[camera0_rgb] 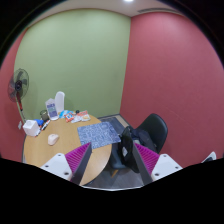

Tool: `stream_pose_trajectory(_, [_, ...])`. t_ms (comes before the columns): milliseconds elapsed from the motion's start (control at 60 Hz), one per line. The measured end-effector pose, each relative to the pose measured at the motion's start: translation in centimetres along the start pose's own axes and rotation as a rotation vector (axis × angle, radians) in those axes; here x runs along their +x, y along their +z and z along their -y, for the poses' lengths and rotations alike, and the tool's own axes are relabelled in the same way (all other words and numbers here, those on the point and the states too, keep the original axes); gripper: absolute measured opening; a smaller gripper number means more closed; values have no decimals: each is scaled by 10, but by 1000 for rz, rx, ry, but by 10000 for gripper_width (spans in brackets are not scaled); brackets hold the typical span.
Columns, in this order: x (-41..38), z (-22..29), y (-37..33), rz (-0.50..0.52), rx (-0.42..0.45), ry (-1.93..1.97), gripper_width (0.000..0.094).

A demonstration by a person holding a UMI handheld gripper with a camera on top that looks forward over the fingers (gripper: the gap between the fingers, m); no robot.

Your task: Arrange mouse

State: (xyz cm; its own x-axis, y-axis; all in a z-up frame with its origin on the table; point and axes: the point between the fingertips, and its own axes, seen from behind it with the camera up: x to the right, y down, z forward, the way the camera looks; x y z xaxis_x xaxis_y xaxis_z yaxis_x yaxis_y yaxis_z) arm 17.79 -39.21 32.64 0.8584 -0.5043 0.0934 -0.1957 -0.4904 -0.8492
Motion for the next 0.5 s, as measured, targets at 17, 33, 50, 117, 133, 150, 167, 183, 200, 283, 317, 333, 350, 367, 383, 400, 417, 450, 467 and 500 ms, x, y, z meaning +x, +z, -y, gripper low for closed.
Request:
stream_pose_trajectory(17, [0,-1,0,0,-4,0,836])
stream_pose_trajectory(33, [0,-2,0,0,-8,-1,834])
stream_pose_trajectory(50, [0,-4,1,1,-11,-2,834])
stream_pose_trajectory(117, [-3,-13,11,5,-28,-3,835])
stream_pose_trajectory(133, [-5,-16,13,6,-33,-3,835])
stream_pose_trajectory(150, [-6,-18,15,6,-38,-2,837])
stream_pose_trajectory(167, [-7,-21,17,7,-42,-1,836])
stream_pose_trajectory(183, [-8,-24,19,7,-47,1,836])
stream_pose_trajectory(200, [-9,-28,21,9,-51,1,836])
stream_pose_trajectory(283, [-21,-40,22,7,-87,-23,835])
stream_pose_trajectory(317, [-19,-60,32,17,-90,-30,835])
stream_pose_trajectory(333, [-22,-66,34,19,-98,-34,834])
stream_pose_trajectory(350, [-25,-71,35,23,-107,-37,834])
stream_pose_trajectory(367, [-28,-77,37,28,-116,-41,832])
stream_pose_trajectory(383, [-33,-83,39,35,-127,-43,831])
stream_pose_trajectory(400, [-38,-90,41,42,-137,-46,832])
stream_pose_trajectory(417, [-43,-97,42,49,-147,-50,831])
stream_pose_trajectory(450, [-53,-112,47,63,-168,-56,832])
stream_pose_trajectory(467, [-66,-109,46,60,-193,-64,835])
stream_pose_trajectory(500, [-78,-123,49,80,-212,-72,836])
